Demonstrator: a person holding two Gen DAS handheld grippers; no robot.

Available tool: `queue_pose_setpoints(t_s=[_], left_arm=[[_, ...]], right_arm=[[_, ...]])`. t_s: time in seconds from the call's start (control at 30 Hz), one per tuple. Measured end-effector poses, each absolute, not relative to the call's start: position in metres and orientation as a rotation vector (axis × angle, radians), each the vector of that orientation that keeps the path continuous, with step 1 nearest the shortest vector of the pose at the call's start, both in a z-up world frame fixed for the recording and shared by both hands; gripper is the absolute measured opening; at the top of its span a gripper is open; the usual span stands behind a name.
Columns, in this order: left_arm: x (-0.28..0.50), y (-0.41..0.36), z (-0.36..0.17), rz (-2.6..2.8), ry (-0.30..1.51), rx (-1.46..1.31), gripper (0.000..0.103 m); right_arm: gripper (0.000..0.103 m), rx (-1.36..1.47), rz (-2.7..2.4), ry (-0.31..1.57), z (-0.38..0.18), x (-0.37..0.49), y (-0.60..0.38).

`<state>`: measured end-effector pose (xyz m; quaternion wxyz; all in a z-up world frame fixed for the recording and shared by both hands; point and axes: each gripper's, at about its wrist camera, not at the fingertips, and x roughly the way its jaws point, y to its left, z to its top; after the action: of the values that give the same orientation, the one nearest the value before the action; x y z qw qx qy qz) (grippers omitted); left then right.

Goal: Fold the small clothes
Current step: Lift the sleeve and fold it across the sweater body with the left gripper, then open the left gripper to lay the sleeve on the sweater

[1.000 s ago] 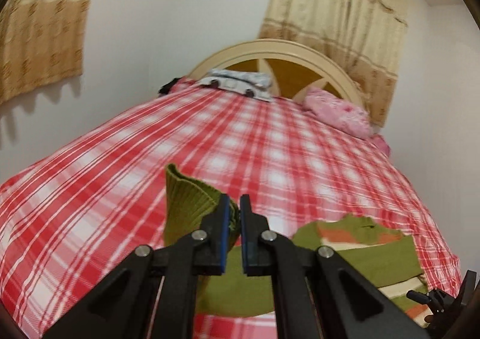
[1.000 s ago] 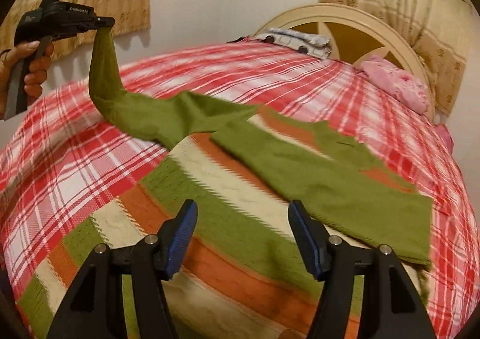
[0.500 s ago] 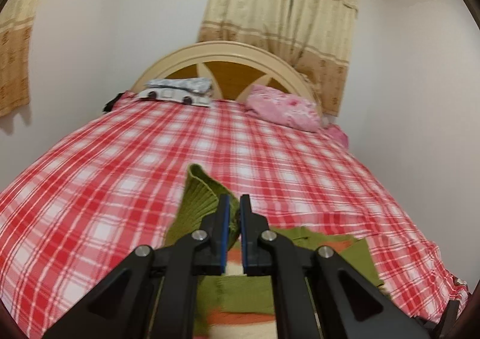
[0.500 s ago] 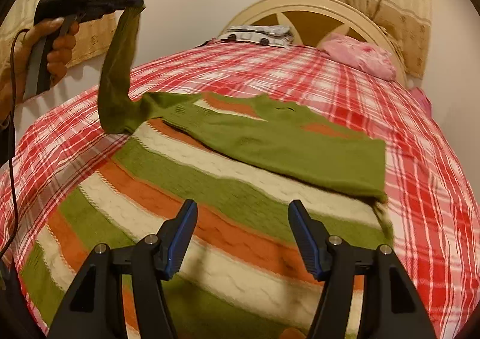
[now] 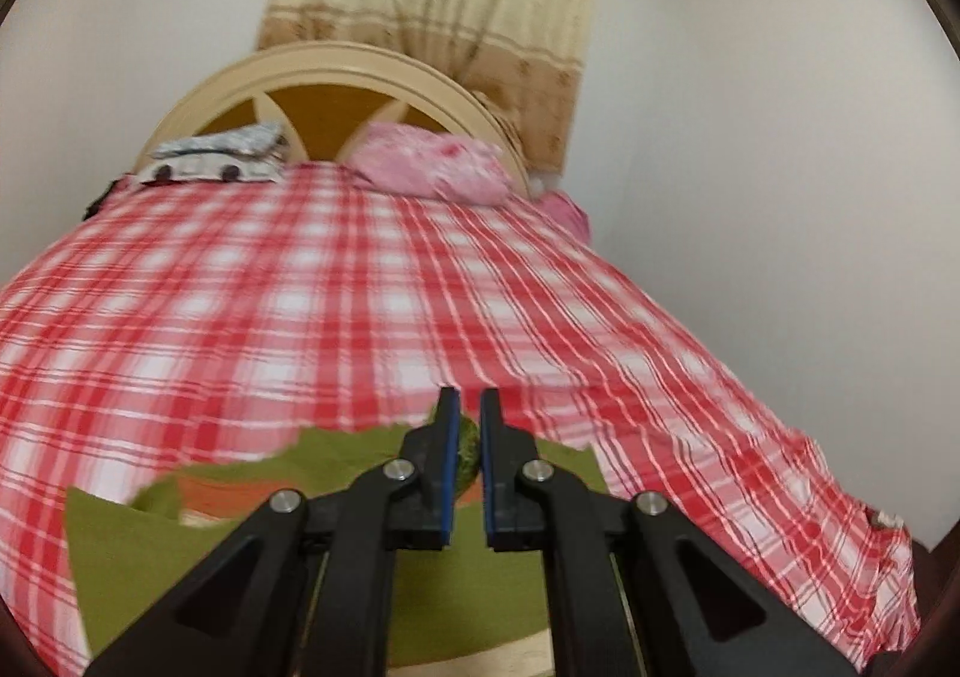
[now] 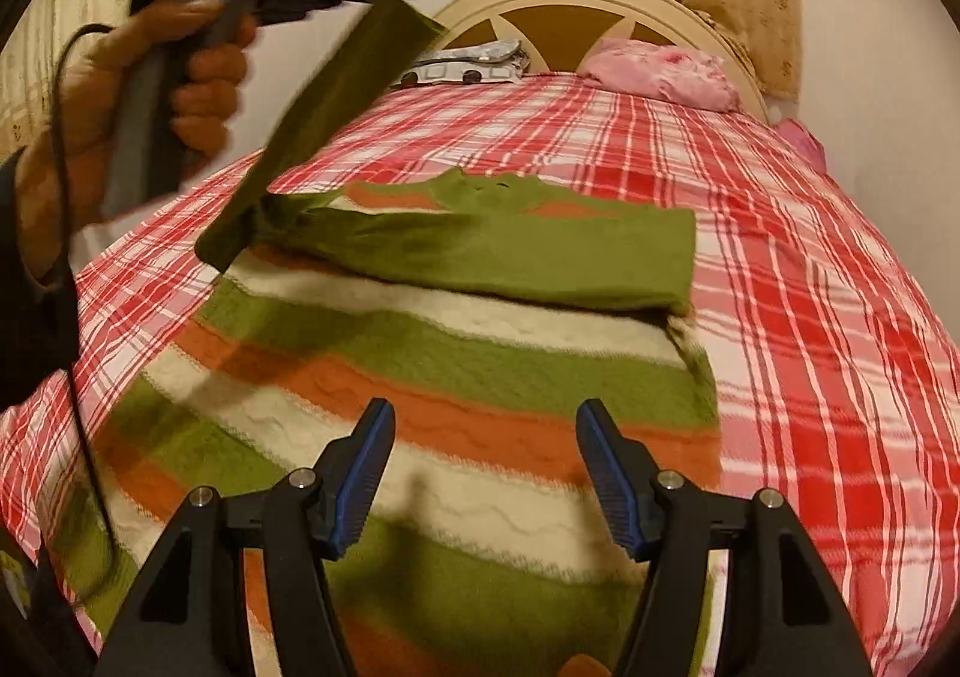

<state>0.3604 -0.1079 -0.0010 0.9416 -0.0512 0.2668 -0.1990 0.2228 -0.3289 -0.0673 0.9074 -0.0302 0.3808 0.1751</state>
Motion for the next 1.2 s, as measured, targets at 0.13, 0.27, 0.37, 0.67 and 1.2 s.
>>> queue_pose_setpoints(t_s=[0.13,0.27,0.37,0.67,1.2], left_arm=[[0.364,-0.148,-0.024,-0.439,0.585,-0.072,0.006],[0.368,-0.176,-0.041,-0.444,0.614,-0.026,0.008],[0.361,-0.186,-0.044,-0.432,0.621,0.052,0.036],[0.318,-0.116,-0.036,-0.321,0.521,0.19,0.088],[0.311,0.057,-0.126,0.107,0.776,0.046,0.093]], right_arm=[[0.063,-0.058,0.345,0.804,-0.074,0.217,-0.337],[0.063,-0.05,0.331,0.826,-0.082,0.212,-0.343],[0.063,-0.048,0.328,0.842,-0.086,0.211,-0.344],[0.064,-0.039,0.342,0.874,-0.086,0.217,-0.344],[0.063,0.199,0.268,0.97,-0.08,0.37,-0.356]])
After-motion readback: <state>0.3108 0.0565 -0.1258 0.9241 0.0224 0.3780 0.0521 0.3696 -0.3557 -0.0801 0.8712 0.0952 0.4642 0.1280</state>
